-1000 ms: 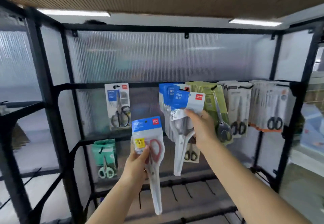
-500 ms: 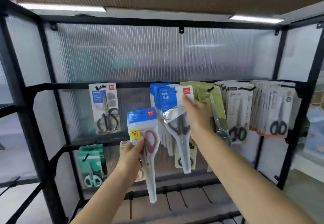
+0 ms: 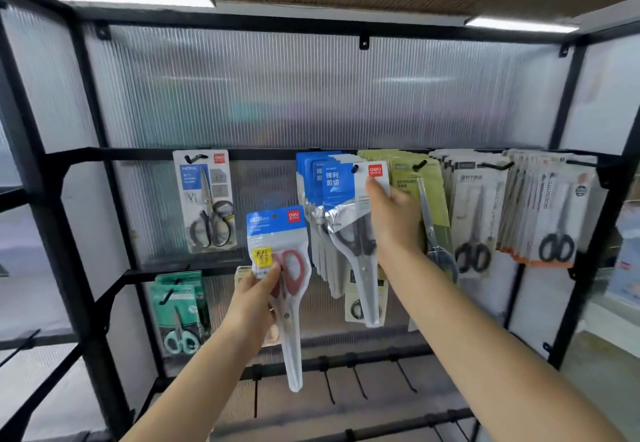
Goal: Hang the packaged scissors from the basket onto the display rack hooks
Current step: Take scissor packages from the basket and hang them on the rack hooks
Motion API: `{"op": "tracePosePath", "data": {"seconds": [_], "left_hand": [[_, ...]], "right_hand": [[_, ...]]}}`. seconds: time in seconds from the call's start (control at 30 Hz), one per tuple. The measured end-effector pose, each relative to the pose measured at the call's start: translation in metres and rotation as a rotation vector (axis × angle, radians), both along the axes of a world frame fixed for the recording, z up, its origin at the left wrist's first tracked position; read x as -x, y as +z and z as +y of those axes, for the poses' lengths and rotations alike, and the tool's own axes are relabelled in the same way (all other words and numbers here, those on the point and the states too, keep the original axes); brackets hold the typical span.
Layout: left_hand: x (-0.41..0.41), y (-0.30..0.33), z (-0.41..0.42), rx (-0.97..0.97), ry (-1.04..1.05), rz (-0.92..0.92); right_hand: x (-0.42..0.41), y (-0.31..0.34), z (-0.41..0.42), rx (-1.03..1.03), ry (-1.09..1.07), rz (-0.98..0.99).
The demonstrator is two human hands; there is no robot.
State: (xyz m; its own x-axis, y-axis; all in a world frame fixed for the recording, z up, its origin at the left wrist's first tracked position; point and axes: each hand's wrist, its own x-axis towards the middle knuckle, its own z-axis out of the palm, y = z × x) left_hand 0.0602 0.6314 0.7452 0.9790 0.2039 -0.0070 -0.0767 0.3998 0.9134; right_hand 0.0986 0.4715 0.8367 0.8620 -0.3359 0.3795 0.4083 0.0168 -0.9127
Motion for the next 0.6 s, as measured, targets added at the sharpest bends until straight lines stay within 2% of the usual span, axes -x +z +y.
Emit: {"op": "tracePosePath", "data": {"seconds": [0.13, 0.6], "left_hand": [[0.001, 0.0, -0.002, -0.026, -0.007, -0.028], [0.008, -0.01, 0.023, -0.067, 0.056, 0.0]], "right_hand": [[-0.01, -0.001, 0.006, 0.037, 0.019, 0.069], [-0.041, 0.002, 0.036, 0.131, -0.133, 0.244]]}}
